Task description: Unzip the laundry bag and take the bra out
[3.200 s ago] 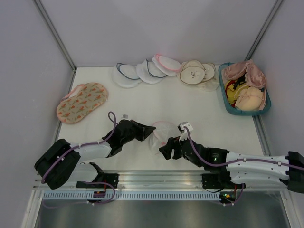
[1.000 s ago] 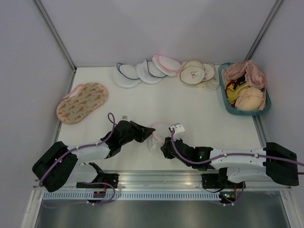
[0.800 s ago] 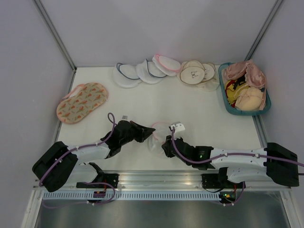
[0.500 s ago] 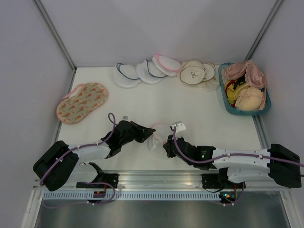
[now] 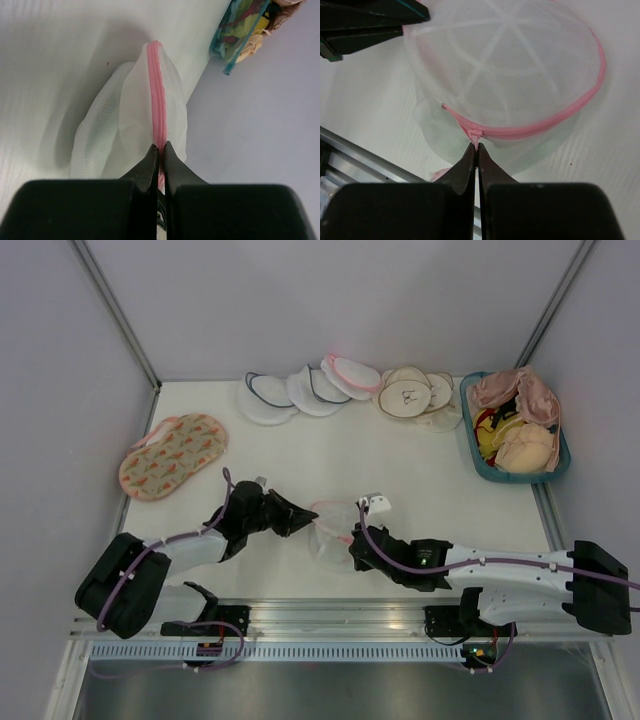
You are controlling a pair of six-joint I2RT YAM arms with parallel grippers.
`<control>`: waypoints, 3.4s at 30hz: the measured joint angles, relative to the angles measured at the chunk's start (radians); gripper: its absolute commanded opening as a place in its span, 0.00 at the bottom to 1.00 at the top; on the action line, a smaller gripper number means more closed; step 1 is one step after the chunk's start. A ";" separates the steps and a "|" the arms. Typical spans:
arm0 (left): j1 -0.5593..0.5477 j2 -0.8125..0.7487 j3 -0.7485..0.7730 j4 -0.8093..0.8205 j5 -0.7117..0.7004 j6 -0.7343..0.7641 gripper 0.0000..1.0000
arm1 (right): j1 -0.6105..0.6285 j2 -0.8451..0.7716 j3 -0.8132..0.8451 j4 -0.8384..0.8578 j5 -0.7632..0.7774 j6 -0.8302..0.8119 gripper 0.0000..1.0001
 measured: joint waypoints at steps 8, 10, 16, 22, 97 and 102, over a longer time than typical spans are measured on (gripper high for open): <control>0.148 0.030 0.032 -0.062 0.133 0.168 0.02 | -0.004 0.156 0.121 -0.282 0.106 0.078 0.01; 0.166 0.046 0.047 -0.076 0.172 0.205 0.02 | -0.004 0.190 0.155 -0.326 0.137 0.110 0.00; 0.186 0.142 0.130 -0.097 0.267 0.301 0.02 | -0.012 0.199 0.171 -0.369 0.192 0.158 0.01; 0.214 0.263 0.237 -0.080 0.334 0.376 0.52 | -0.024 0.164 0.167 -0.352 0.197 0.148 0.00; 0.111 0.343 0.304 -0.048 0.229 0.263 0.02 | -0.037 0.083 0.003 -0.069 -0.089 -0.060 0.01; 0.130 0.440 0.407 -0.108 0.298 0.362 0.02 | -0.040 0.246 0.090 -0.191 0.042 0.002 0.00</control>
